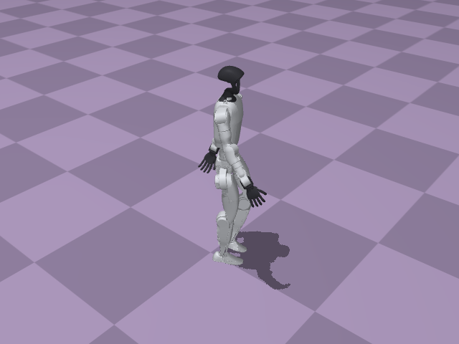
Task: Walk run
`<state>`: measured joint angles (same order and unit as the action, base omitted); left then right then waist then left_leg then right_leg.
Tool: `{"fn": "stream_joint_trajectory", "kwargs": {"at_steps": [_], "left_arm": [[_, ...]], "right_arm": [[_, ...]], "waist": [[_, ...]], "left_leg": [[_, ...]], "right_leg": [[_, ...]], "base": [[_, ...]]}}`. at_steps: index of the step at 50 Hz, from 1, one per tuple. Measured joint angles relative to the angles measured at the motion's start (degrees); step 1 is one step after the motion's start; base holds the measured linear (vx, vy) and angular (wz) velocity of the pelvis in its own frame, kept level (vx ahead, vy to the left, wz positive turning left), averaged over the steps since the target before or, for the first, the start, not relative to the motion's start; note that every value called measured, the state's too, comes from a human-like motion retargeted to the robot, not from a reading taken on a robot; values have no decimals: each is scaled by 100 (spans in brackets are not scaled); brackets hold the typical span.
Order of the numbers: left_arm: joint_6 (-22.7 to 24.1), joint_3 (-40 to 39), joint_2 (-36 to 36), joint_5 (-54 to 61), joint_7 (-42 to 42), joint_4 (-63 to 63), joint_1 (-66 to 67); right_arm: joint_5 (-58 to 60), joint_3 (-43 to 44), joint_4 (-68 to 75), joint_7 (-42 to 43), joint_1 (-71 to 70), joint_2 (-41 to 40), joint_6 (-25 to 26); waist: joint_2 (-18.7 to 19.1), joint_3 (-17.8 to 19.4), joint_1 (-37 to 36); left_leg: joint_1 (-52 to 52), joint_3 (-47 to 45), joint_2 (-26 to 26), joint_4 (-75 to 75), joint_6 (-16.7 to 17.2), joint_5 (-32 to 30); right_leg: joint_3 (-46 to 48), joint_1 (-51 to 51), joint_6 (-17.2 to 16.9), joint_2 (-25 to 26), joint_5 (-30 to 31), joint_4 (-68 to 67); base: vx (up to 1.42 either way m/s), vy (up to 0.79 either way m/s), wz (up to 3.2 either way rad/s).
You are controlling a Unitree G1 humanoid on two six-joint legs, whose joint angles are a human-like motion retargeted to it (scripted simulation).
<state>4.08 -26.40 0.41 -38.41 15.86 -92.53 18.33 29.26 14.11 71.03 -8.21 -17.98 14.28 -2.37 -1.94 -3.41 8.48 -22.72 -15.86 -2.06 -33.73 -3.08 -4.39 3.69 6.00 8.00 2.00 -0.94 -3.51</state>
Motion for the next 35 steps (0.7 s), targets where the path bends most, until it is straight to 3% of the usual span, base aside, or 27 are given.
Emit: {"fn": "stream_joint_trajectory", "kwargs": {"at_steps": [5, 8, 10, 11, 13, 15, 17, 18, 20, 23, 25, 26, 30, 33, 35], "left_arm": [[-723, -6, -127, -1008, 540, -456, 787], [-1397, -9, -84, -1354, 617, -487, 994], [-1671, -159, -79, -1341, 572, -487, 1039], [-1630, -274, -73, -1205, 563, -487, 1035], [-1388, -480, -27, -790, 599, -487, 985], [-986, -700, 48, -137, 738, -487, 791], [-590, -961, 108, 561, 790, -479, 373], [-394, -1135, 147, 916, 729, -455, 41], [-51, -1283, 131, 1659, 553, -94, -607], [334, -854, 147, 2866, 477, 903, -1415], [556, -480, 262, 3207, 624, 1592, -1923], [685, -325, 367, 3214, 814, 1867, -2196], [1013, 383, 995, 3335, 1526, 2643, -3260], [1132, 739, 1433, 3297, 1639, 2973, -3816], [1240, 865, 1610, 3177, 1501, 3147, -3990]], "right_arm": [[-268, -162, -596, 253, -428, 489, -387], [-253, 231, -520, 410, -423, 647, -405], [-233, 500, -315, 493, -326, 573, -321], [-248, 585, -153, 501, -245, 470, -272], [-216, 749, 235, 442, -35, 242, -217], [-58, 799, 656, 286, 256, -4, -200], [156, 745, 1060, 125, 637, -64, -110], [259, 722, 1285, 41, 790, -41, -53], [533, 791, 1719, -90, 1127, -3, 89], [912, 823, 2246, -52, 1901, -210, 296], [1097, 924, 2522, -68, 2405, -435, 264], [1134, 929, 2591, -167, 2645, -564, 218], [1183, 797, 2637, -633, 3463, -1118, 157], [1369, 642, 2637, -931, 3810, -1383, 57], [1529, 493, 2637, -1175, 3960, -1449, -34]], "waist": [[51, 56, -645], [-6, 43, -663], [-119, -22, -846], [-195, -82, -998], [-332, -233, -1313], [-274, -460, -1201], [-286, -363, -1021], [-140, -344, -1040], [434, -396, -835], [808, -362, -676], [888, -329, -485], [921, -328, -321], [893, -270, 276], [668, -106, 629], [498, 37, 703]], "left_leg": [[-315, -536, -254, 2629, -239, 642], [-132, -1123, -574, 3408, -411, 958], [64, -1421, -542, 3216, -987, 637], [93, -1633, -441, 3038, -1092, 543], [144, -1632, -246, 2709, -1186, 411], [-117, -759, -79, 1962, -1192, 830], [4, -370, -346, 1363, -1192, 1303], [229, -775, -114, 1252, -1192, 1432], [570, -399, 121, 1492, -1192, 1483], [1144, 262, -95, 1963, -1192, 1411], [1475, 681, -272, 2231, -1192, 1291], [1645, 1081, -378, 2356, -1192, 1272], [2180, 2455, -759, 2527, -1192, 1302], [2729, 3164, -1042, 2485, -1192, 1401], [3200, 3441, -1206, 2455, -1192, 1423]], "right_leg": [[-103, -920, 46, 465, -543, 108], [381, -1340, -70, 483, -539, -31], [558, -1529, -311, 390, -114, -247], [573, -1567, -524, 288, 404, -441], [708, -1590, -1053, 74, 1691, -887], [738, -1266, -1520, 99, 3017, -1667], [270, -596, -1983, 67, 3094, -3713], [-35, -344, -1921, 314, 3094, -4184], [-188, 203, -1561, 1171, 2764, -4334], [336, 924, -662, 606, 1676, -4626], [408, 1375, -296, 188, 1079, -4328], [514, 1542, -273, -49, 902, -3973], [479, 1969, -470, -575, 761, -2033], [-546, 2146, -867, -667, 591, -663], [-1208, 2098, -1921, -774, 303, 65]], "base": [[107, -6, -33], [119, 3, 85], [128, 4, -26], [146, 5, -97], [133, -4, -121], [119, 9, 1], [143, 32, 100], [116, 32, 127], [93, 35, 196], [85, 26, 224], [88, 11, 289], [108, 0, 327], [104, -21, 306], [82, -29, 228], [91, -41, 96]]}}
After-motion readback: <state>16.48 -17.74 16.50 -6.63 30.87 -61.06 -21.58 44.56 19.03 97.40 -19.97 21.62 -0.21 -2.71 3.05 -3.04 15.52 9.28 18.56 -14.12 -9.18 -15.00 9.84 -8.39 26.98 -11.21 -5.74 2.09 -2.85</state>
